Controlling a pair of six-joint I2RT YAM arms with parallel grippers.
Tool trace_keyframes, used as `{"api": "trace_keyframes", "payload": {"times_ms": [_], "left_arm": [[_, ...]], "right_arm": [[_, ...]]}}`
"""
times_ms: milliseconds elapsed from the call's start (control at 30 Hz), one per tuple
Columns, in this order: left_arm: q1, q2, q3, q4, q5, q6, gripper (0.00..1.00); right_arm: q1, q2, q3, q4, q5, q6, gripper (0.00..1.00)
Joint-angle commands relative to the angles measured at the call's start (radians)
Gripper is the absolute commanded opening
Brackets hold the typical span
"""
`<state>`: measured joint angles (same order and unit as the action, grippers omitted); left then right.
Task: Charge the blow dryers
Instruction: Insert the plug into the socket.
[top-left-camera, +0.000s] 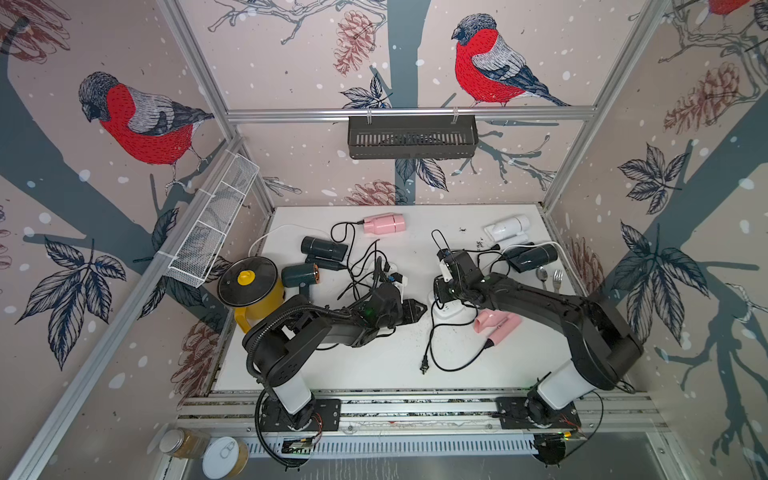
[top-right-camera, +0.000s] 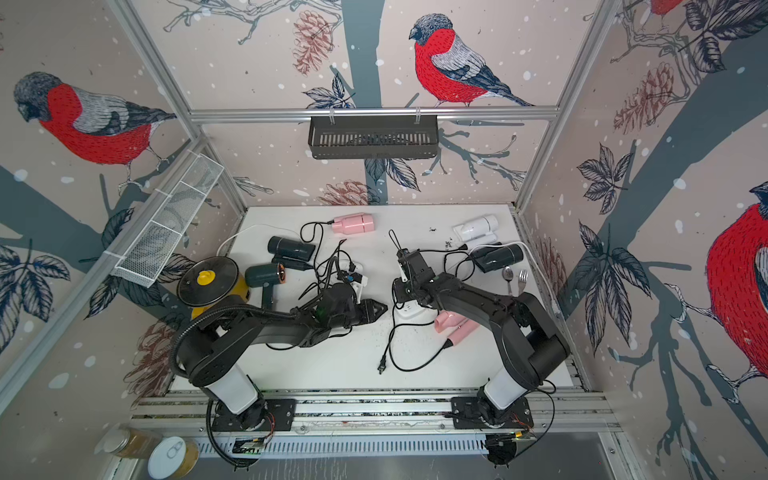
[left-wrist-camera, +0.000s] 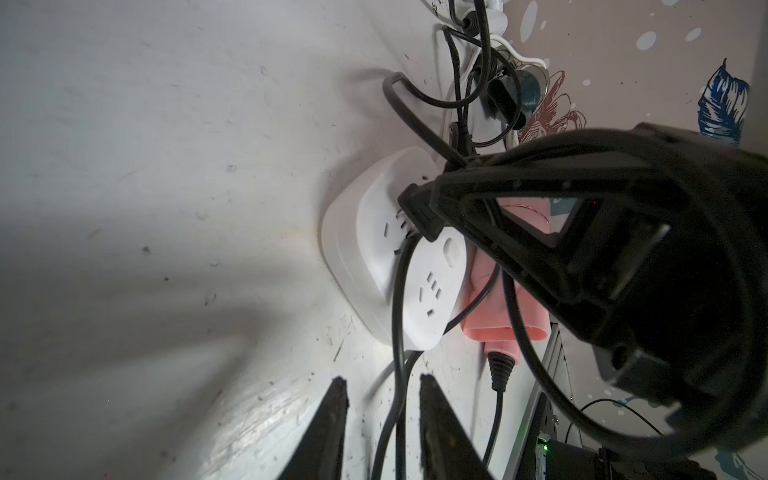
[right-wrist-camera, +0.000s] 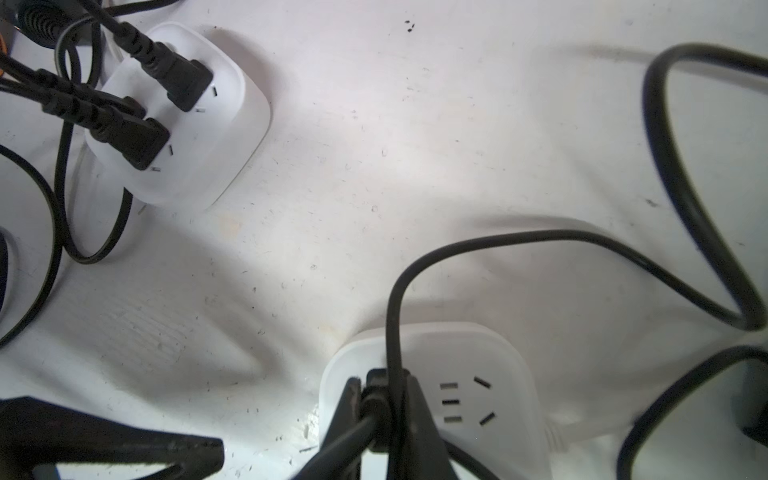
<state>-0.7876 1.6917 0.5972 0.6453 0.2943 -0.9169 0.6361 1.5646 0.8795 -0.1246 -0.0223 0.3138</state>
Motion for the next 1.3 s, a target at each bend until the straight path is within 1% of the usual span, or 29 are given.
{"api": "trace_keyframes", "payload": {"times_ms": [0,100,200,300,600,733,833,1067,1267], "left_arm": [[-0.002,0.01,0.01,0.061,0.018,-0.014,0.31],[-0.004,0.017,0.011,0.073,0.022,-0.023,0.32],[-0.007,0.022,0.014,0.071,0.02,-0.026,0.31],[-0.011,0.026,0.014,0.07,0.021,-0.028,0.31],[-0.022,0.057,0.022,0.075,0.018,-0.051,0.32],[-0.025,0.08,0.036,0.085,0.016,-0.062,0.32],[-0.025,0.081,0.042,0.082,0.009,-0.065,0.32],[-0.025,0.041,0.048,0.023,-0.026,-0.04,0.31],[-0.021,0.016,0.036,0.003,-0.055,-0.052,0.31]], "right_arm": [[0.001,-0.045,-0.054,0.143,0.024,-0.018,0.04],[-0.002,-0.067,-0.104,0.217,0.008,-0.017,0.04],[-0.006,-0.059,-0.14,0.266,-0.004,-0.015,0.04],[-0.007,-0.051,-0.164,0.281,-0.003,-0.013,0.04],[-0.029,-0.085,-0.239,0.349,-0.059,-0.002,0.03],[-0.041,-0.059,-0.262,0.427,-0.011,0.046,0.03],[-0.044,-0.026,-0.28,0.516,-0.008,0.085,0.03],[-0.047,0.068,-0.232,0.619,0.008,0.138,0.03],[-0.049,0.056,-0.169,0.583,-0.02,0.115,0.03]]}}
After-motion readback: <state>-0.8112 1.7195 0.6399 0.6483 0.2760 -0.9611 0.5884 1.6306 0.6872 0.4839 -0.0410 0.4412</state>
